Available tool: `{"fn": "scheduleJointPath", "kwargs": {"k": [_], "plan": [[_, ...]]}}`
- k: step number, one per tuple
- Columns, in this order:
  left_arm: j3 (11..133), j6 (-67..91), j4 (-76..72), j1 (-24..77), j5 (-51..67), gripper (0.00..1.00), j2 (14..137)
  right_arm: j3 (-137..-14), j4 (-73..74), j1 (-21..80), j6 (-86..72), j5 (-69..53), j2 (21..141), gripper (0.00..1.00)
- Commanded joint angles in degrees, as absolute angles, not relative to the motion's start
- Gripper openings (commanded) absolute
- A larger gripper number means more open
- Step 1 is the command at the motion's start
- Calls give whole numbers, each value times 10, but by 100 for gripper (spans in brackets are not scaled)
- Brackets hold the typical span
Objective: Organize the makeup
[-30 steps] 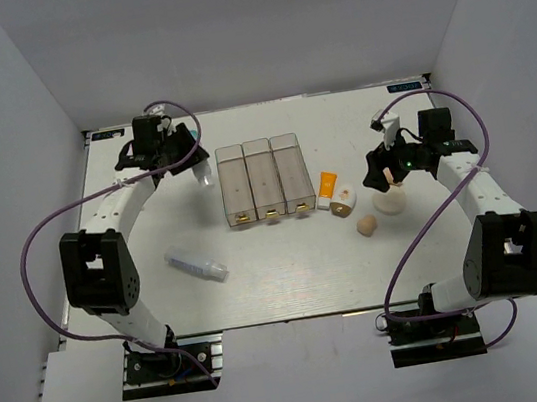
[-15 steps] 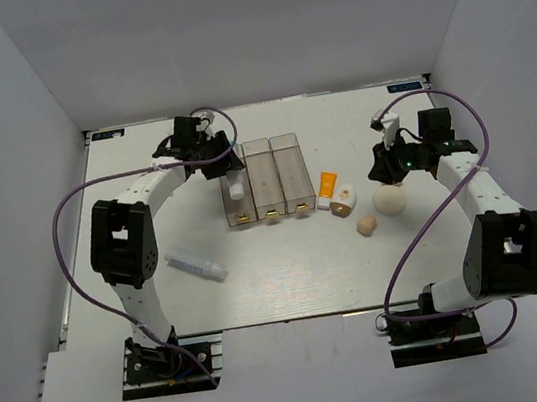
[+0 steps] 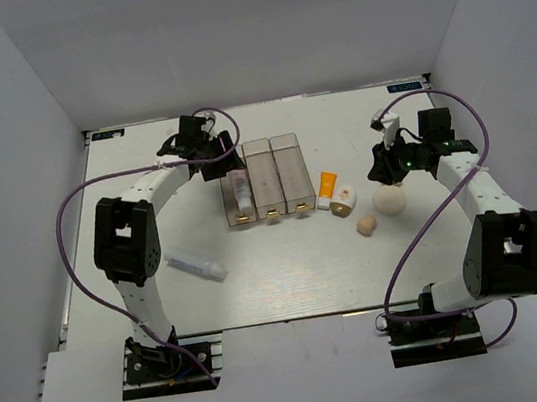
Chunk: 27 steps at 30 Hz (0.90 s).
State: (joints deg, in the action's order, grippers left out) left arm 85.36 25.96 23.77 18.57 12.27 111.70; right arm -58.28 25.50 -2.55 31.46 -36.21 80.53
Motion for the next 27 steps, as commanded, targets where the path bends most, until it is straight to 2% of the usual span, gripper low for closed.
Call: {"fn": "scheduleJointPath", "kwargs": {"k": [1,5,8,9,10,13,14,15,16,17,20,23,27], "plan": [[876,258,233,191,116,72,1081,-584,239,-27,308,-367,795,33],[883,264,238,191,106,70,1063,-581,239,-27,309,-366,791,34],[876,285,252,191,68,50,1010,-577,239,-27,310,-361,787,34],[868,307,259,186,55,39,992,-576,238,-27,311,-360,787,34],[848,321,280,185,42,22,952,-572,237,-27,314,-359,785,35],[801,401,353,178,-27,8,862,-570,236,-26,317,-359,787,47],[759,423,374,178,-46,9,837,-568,236,-26,317,-359,787,64],[738,485,403,178,-91,14,814,-568,236,-25,317,-359,791,80],[715,525,460,178,-112,34,764,-569,232,-26,313,-359,794,89],[662,602,482,178,-126,43,736,-570,232,-26,307,-360,799,89],[536,701,505,178,-131,66,637,-577,233,-25,305,-371,815,89],[478,750,520,178,-136,74,592,-589,238,-25,303,-381,831,89],[482,755,538,178,-155,84,611,-592,239,-25,306,-386,840,88]]}}
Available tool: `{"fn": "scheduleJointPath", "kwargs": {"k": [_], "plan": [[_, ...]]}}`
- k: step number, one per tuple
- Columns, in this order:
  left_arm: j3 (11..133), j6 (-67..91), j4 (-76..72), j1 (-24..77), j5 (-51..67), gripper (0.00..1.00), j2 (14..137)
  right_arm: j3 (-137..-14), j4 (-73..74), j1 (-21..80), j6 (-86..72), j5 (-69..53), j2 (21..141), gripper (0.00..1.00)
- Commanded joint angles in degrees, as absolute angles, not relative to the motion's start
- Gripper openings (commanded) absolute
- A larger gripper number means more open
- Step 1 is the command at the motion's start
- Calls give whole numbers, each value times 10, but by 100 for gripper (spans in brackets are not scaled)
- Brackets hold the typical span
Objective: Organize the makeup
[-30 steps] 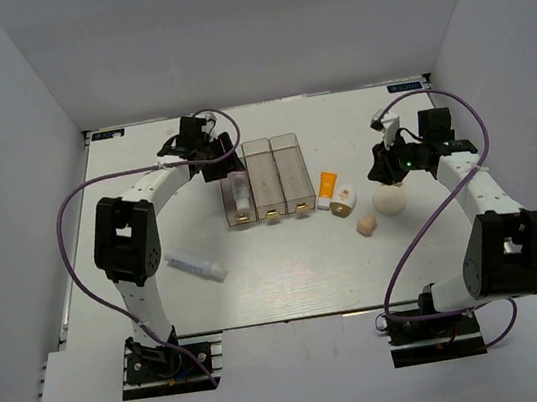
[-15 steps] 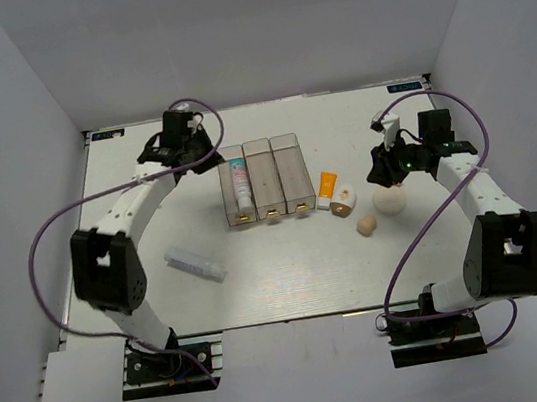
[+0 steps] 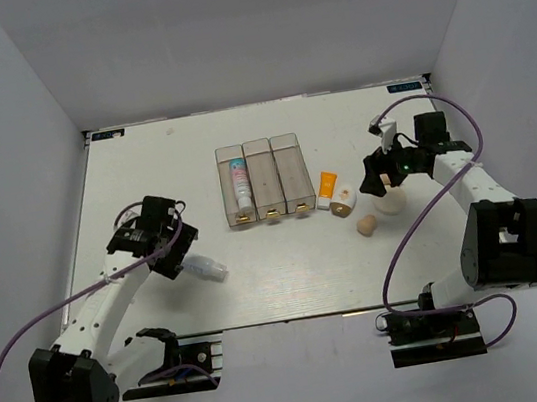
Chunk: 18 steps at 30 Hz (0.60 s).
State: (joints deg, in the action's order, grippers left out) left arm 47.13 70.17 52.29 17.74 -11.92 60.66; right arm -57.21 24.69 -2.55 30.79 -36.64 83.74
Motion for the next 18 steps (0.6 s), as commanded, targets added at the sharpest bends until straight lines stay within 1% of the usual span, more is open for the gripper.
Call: {"fn": "scheduleJointPath", "kwargs": {"k": [1,3,8,11,14,15,16,18], "plan": [[483,754,540,178,-161,86,620,-593,239,-25,306,-386,839,88],[480,752,528,178,-166,91,647,-591,242,-25,305,-388,837,87],[458,741,469,172,-163,93,710,-578,240,-26,303,-382,820,86],[467,731,450,172,-156,93,768,-572,240,-26,304,-377,813,86],[481,717,443,167,-153,85,803,-569,240,-27,306,-372,806,86],[482,714,440,167,-154,77,810,-568,241,-28,306,-371,806,86],[483,711,439,167,-156,73,811,-567,239,-27,306,-370,806,86],[479,707,434,167,-159,68,816,-566,238,-27,306,-370,806,86]]}}
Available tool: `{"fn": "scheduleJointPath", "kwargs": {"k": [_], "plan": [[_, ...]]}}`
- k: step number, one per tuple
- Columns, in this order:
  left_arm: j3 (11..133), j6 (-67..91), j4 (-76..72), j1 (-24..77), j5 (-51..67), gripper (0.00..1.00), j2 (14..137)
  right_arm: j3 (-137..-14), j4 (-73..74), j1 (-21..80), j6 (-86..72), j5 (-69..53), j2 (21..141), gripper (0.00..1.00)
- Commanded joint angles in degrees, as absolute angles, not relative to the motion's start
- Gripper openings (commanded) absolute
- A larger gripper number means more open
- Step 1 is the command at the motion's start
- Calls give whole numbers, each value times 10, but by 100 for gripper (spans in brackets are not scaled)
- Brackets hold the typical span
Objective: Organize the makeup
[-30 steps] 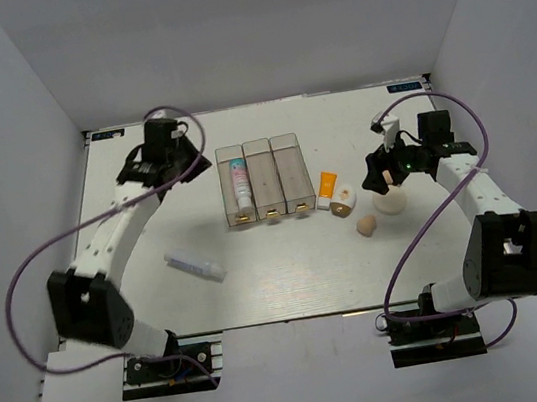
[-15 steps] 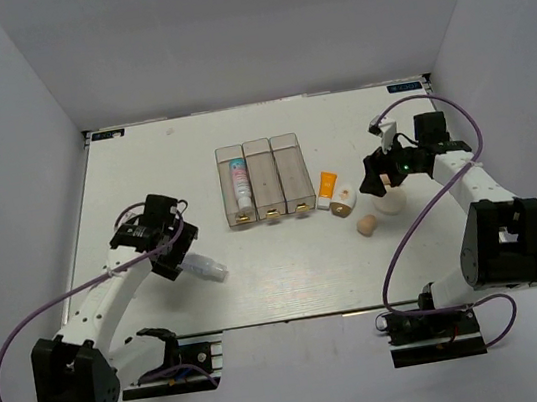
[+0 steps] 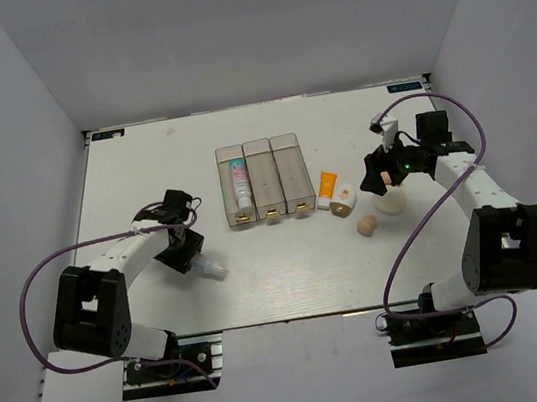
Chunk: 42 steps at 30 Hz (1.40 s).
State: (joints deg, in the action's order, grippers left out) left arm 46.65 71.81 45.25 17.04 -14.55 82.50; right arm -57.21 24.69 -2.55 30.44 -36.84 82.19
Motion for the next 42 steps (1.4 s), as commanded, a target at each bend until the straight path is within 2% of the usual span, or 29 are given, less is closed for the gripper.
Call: {"fn": "scheduleJointPath", "kwargs": {"k": [1,3,6,12,19,25,31,36,39,40,42], "plan": [[473,705,428,167,-156,62,822,-566,238,-27,305,-371,806,86],[464,703,422,162,-149,54,824,-566,237,-26,303,-370,807,86],[447,703,407,162,-132,34,821,-570,237,-27,304,-371,811,86],[493,628,324,170,-95,8,747,-572,237,-28,304,-372,815,85],[655,470,230,175,19,0,782,-577,236,-27,301,-379,824,84],[790,385,221,175,125,0,931,-586,237,-28,301,-379,826,83],[923,319,310,180,122,3,1068,-587,242,-27,304,-369,817,83],[975,273,371,185,106,7,1115,-582,242,-27,306,-362,811,83],[980,262,381,185,108,22,1127,-581,243,-26,306,-363,813,84],[980,260,382,185,106,36,1129,-582,243,-28,307,-364,815,85],[978,259,386,185,106,50,1131,-586,243,-27,307,-363,820,88]]}}
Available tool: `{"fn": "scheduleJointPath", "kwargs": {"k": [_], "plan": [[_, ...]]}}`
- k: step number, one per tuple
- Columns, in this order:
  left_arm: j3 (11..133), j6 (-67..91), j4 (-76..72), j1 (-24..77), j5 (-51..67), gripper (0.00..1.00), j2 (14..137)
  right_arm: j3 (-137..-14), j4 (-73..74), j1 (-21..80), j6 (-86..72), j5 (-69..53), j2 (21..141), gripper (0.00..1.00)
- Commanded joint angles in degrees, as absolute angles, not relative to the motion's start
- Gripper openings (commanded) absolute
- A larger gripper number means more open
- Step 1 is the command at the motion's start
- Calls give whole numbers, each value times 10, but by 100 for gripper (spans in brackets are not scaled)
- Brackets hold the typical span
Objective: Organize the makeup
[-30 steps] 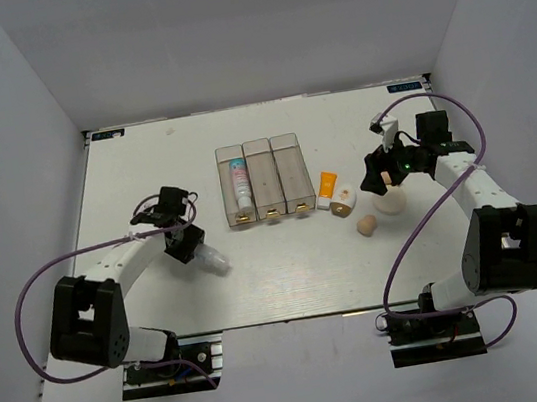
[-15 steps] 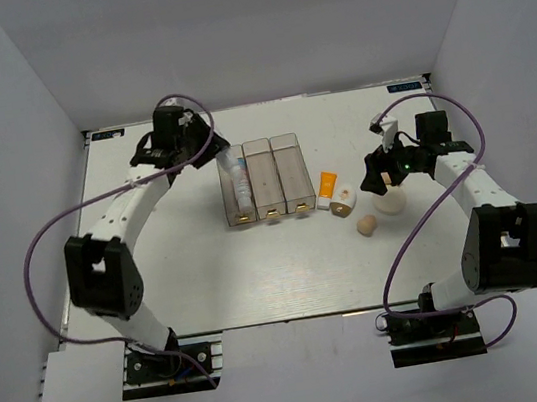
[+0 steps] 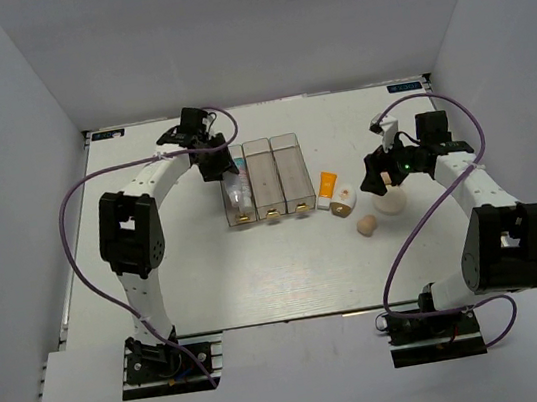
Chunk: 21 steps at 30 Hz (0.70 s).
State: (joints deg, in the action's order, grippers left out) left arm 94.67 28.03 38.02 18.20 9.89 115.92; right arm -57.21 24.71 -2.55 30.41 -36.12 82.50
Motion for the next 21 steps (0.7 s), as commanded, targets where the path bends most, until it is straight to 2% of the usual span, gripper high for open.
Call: {"fn": "scheduleJointPath", "kwargs": {"k": [1,3,8,14,18,21], "plan": [[976,260,386,185,106,55,1130,-588,244,-27,307,-363,822,89],[975,263,382,185,108,68,1124,-592,249,-25,306,-362,829,89],[971,272,366,185,113,85,1101,-587,251,-23,292,-358,842,88],[938,285,321,185,133,84,1027,-598,250,-24,234,-272,867,82],[831,306,251,185,180,75,933,-589,250,-25,207,-201,864,78],[755,326,222,191,192,74,877,-583,247,-25,203,-148,851,79]]}}
